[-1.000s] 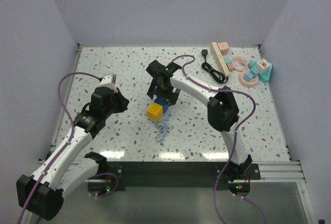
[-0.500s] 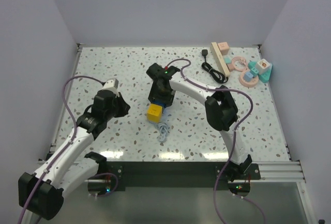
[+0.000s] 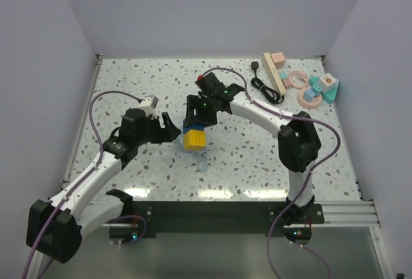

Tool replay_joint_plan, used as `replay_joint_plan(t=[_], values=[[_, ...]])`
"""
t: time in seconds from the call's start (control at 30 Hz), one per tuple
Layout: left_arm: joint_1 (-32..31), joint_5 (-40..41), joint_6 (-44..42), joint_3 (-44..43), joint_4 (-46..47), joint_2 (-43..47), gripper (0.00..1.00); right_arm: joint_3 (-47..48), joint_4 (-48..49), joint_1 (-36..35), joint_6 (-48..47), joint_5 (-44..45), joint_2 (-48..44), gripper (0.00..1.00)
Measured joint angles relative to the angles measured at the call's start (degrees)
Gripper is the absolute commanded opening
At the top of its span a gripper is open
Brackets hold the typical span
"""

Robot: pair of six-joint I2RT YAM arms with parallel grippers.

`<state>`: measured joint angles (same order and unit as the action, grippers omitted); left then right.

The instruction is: Pull the plug off the socket

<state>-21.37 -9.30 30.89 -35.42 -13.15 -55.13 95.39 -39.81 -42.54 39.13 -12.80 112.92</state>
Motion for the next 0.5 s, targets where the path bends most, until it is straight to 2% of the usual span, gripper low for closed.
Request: replay_joint_plan(t=[0.17,0.33,0.43,0.5], values=[[0.0,-3.7,0.1,1.6,5.4,-2.7,0.77,-6.3,8.2,2.3,-0.6,-5.6,-4.4,0.00],[0.0,-5.9,0.2,2.8,9.1,-5.2,0.74,-8.0,11.3,2.8,-1.2,-8.6,-4.9,0.00],[0.2,-6.0,0.0,2.8,11.0,-6.2,0.70,-8.0,11.5,2.9,-1.9,-9.7,-4.9,0.00],[0.3,-5.9,-0.3,2.8,11.8,-6.6,0.60,-8.0,11.4,3.0,-2.6,-10.3,-4.9,0.00]])
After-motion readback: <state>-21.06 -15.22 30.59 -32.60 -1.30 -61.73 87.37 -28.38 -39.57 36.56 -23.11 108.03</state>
